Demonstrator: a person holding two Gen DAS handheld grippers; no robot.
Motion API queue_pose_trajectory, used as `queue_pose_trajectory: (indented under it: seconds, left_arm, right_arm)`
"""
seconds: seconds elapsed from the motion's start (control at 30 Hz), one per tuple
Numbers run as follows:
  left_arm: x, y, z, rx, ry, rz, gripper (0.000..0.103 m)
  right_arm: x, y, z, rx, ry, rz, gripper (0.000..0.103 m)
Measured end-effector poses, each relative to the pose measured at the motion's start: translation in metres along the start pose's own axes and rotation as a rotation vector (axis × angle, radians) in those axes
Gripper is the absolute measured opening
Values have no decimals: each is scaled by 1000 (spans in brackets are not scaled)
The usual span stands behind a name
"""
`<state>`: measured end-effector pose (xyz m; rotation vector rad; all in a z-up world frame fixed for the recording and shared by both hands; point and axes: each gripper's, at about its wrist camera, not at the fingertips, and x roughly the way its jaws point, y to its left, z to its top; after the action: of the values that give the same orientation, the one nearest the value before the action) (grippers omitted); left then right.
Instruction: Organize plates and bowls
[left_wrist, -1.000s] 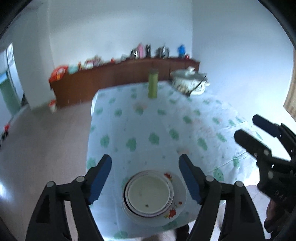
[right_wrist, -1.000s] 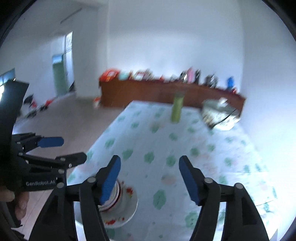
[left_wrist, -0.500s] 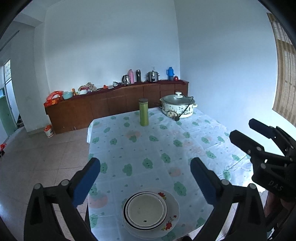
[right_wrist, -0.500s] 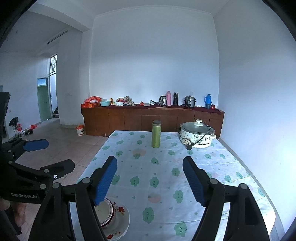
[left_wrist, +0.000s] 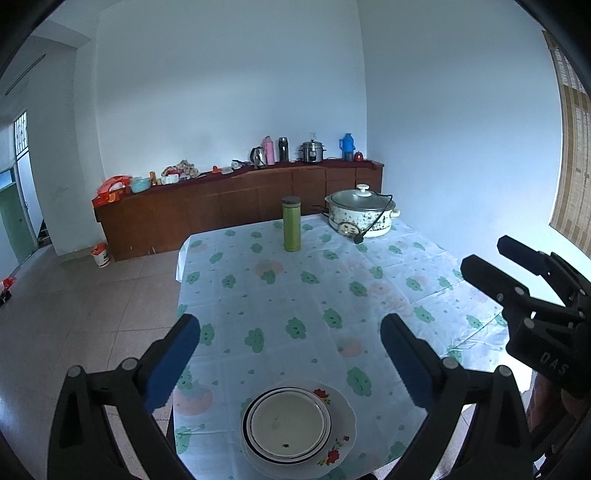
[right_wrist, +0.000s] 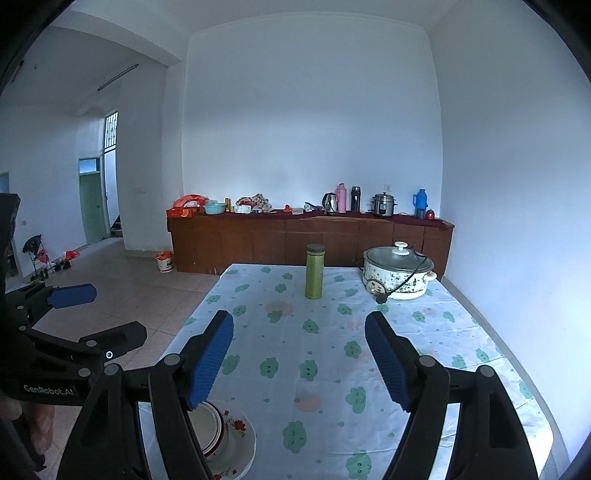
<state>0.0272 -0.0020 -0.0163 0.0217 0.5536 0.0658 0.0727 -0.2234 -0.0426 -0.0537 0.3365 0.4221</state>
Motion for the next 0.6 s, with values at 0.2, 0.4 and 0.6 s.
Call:
queue_pose_trajectory:
  seconds: [0.2,0.4,0.6]
  left_arm:
    - [2,-1,1,-3,-2,0,100]
    - [6,-1,2,-4,-2,-2,100]
    - [8,-5,4,-5,-2,-3,100]
  right_arm:
    - [1,-6,3,1,-6,11,76]
    - [-2,-6,2,-7,0,12,76]
    - [-4,-6,3,-7,-1,9,76]
